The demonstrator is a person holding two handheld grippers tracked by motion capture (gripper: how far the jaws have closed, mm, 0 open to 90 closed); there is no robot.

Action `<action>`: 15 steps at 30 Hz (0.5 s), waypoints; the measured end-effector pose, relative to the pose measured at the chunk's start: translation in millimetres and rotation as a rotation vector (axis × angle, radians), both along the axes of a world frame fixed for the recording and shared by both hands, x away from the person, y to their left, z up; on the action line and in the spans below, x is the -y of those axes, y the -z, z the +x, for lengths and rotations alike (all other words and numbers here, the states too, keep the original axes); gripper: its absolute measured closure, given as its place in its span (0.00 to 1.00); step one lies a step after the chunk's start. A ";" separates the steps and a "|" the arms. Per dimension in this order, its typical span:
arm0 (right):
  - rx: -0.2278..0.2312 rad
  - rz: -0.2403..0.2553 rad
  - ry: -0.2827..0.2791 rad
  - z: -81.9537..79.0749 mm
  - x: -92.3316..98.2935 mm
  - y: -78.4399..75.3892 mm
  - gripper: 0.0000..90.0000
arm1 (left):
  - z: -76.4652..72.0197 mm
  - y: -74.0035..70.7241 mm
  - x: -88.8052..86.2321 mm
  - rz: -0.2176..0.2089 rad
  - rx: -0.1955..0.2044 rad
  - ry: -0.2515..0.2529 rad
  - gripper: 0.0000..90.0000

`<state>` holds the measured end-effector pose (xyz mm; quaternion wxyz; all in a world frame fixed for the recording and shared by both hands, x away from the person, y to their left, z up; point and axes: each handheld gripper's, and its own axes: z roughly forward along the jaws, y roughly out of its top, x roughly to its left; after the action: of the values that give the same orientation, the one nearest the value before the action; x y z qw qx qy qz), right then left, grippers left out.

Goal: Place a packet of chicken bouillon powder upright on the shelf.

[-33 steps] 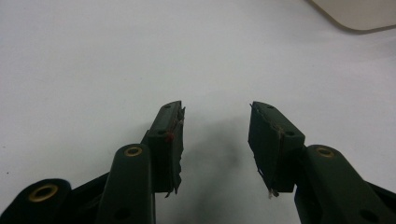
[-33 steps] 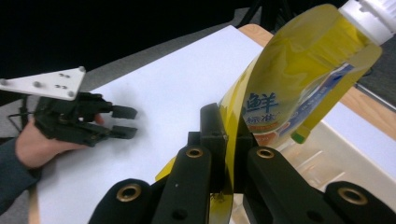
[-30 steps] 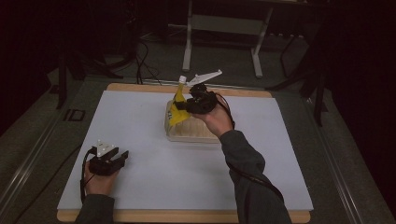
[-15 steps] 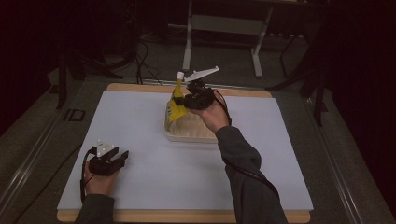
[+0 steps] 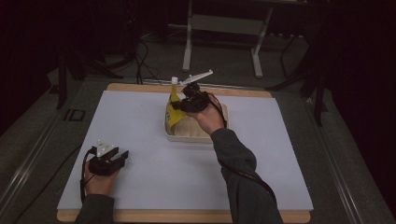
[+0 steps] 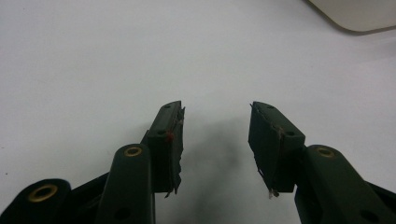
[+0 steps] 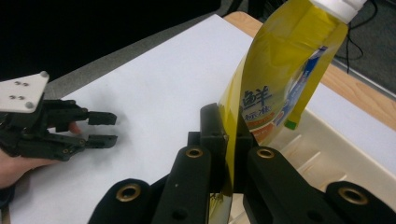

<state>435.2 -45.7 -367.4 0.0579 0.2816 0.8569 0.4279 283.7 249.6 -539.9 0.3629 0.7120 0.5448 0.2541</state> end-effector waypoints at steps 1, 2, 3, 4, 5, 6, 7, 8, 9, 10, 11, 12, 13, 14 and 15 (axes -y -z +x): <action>0.000 0.000 0.000 0.0 0.0 0.0 1.00 | 0.0 0.0 0.0 0.001 0.000 0.000 0.60; -0.005 -0.004 0.007 0.6 -0.5 1.0 1.00 | 0.0 0.0 0.1 0.000 0.001 0.000 0.60; -0.005 -0.004 0.007 0.6 -0.5 1.0 1.00 | 0.0 0.0 0.1 0.000 0.001 0.000 0.60; -0.017 -0.004 0.023 2.3 -1.5 4.1 1.00 | -0.1 0.0 0.0 0.001 0.001 0.001 0.60; -0.017 -0.004 0.023 2.3 -1.5 4.1 1.00 | -0.1 -0.1 0.0 0.000 0.001 0.001 0.60; -0.025 0.000 0.034 3.5 -1.6 5.9 0.99 | -0.1 -0.1 0.0 0.000 0.001 0.001 0.60; -0.025 0.000 0.034 3.5 -1.6 5.9 0.99 | -0.1 -0.1 -0.1 0.000 0.001 0.001 0.60; -0.031 -0.006 0.042 4.3 -2.0 7.7 0.99 | -0.1 -0.1 0.0 0.001 0.001 0.001 0.60; -0.031 -0.006 0.042 4.3 -2.0 7.7 0.99 | -0.1 -0.1 0.0 0.001 0.001 0.001 0.60; -0.034 -0.010 0.050 4.6 -2.4 8.8 0.99 | -0.1 0.0 0.0 0.002 0.001 0.001 0.60; -0.036 -0.015 0.056 4.9 -2.6 10.2 0.99 | -0.1 -0.1 0.0 0.003 0.000 0.002 0.60; -0.041 -0.023 0.062 5.6 -3.1 12.4 0.99 | -0.1 -0.1 0.0 0.003 0.001 0.002 0.60; -0.046 -0.034 0.074 6.4 -3.6 14.6 0.99 | -0.1 -0.1 0.0 0.003 0.000 0.002 0.60; -0.049 -0.027 0.086 7.4 -3.2 16.3 0.99 | -0.1 -0.1 0.0 0.003 0.001 0.002 0.60; -0.066 -0.006 0.098 9.1 -2.1 17.4 0.99 | -0.2 -0.1 0.0 0.003 0.001 0.001 0.60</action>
<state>444.2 -43.6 -384.8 0.0513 0.3368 0.8448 0.4126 283.5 249.6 -539.9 0.3624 0.7126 0.5439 0.2550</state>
